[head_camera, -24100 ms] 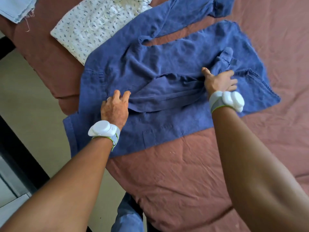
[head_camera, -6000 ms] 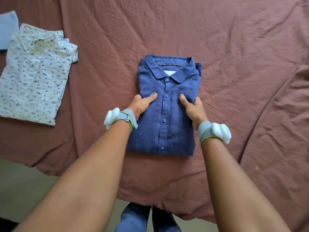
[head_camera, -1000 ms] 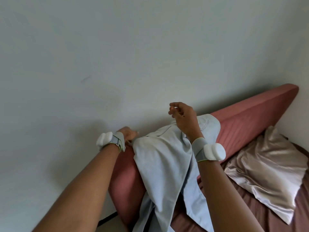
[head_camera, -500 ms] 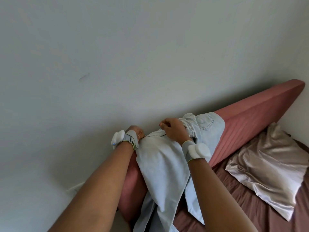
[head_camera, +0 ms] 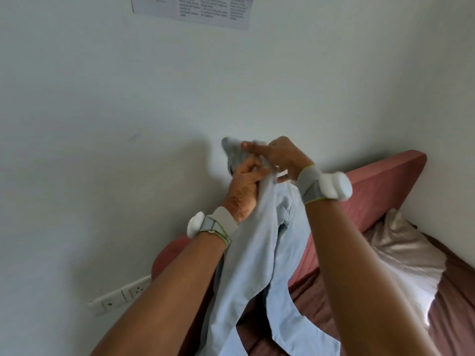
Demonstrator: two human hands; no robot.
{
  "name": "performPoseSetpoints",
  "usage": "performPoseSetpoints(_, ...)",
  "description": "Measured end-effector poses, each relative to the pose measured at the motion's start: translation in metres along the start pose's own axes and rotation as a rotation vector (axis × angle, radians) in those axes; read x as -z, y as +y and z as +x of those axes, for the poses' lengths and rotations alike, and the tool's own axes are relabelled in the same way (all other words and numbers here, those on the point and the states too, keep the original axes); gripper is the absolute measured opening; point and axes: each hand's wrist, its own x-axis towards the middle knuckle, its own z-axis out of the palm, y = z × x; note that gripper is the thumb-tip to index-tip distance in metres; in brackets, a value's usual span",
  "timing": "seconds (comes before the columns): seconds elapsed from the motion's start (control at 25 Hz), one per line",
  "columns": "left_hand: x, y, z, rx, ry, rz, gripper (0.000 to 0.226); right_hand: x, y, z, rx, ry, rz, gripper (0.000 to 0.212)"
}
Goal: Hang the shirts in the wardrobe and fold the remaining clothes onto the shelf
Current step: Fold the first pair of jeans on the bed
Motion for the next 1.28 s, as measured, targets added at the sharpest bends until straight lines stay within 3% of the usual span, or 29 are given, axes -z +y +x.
performPoseSetpoints(0.08,-0.04,-0.001,-0.015,0.002,-0.182,0.054,0.018,0.037,-0.01,-0.013,-0.027,0.12,-0.271,0.06)
performPoseSetpoints(0.16,-0.067,-0.012,-0.04,0.12,-0.257,0.067,0.017,0.082,-0.006,-0.045,0.005,0.348,-0.287,0.048)
performPoseSetpoints(0.2,-0.073,-0.023,-0.052,0.21,-0.173,0.103,0.02,0.102,-0.002,-0.067,0.042,0.426,-0.165,0.043)
performPoseSetpoints(0.32,-0.051,-0.066,-0.075,0.406,0.365,0.473,0.027,0.149,0.002,-0.13,0.273,0.499,0.098,0.014)
performPoseSetpoints(0.4,-0.045,-0.07,-0.092,0.45,0.408,0.45,0.051,0.167,-0.009,-0.181,0.424,0.444,0.274,0.014)
performPoseSetpoints(0.52,-0.084,-0.042,-0.118,0.164,0.259,0.247,0.043,0.193,-0.029,-0.25,0.632,0.348,0.555,0.02)
performPoseSetpoints(0.64,-0.122,-0.008,-0.129,-0.118,0.307,0.179,0.037,0.222,-0.037,-0.295,0.73,0.41,0.59,0.017)
performPoseSetpoints(0.76,-0.159,0.048,-0.132,-0.361,0.475,0.469,0.04,0.265,-0.028,-0.336,0.722,0.615,0.54,0.017)
performPoseSetpoints(0.88,-0.212,0.103,-0.139,-0.608,0.372,0.688,0.034,0.313,-0.008,-0.38,0.711,0.753,0.482,0.013)
performPoseSetpoints(1.0,-0.272,0.13,-0.157,-0.712,0.225,0.767,0.03,0.35,0.007,-0.445,0.707,0.896,0.39,0.021)
performPoseSetpoints(1.16,-0.296,0.115,-0.17,-0.719,0.153,0.781,0.026,0.364,0.036,-0.486,0.646,1.037,0.292,0.031)
performPoseSetpoints(1.28,-0.32,0.098,-0.202,-0.676,0.062,0.784,0.027,0.371,0.064,-0.53,0.491,1.193,0.248,0.02)
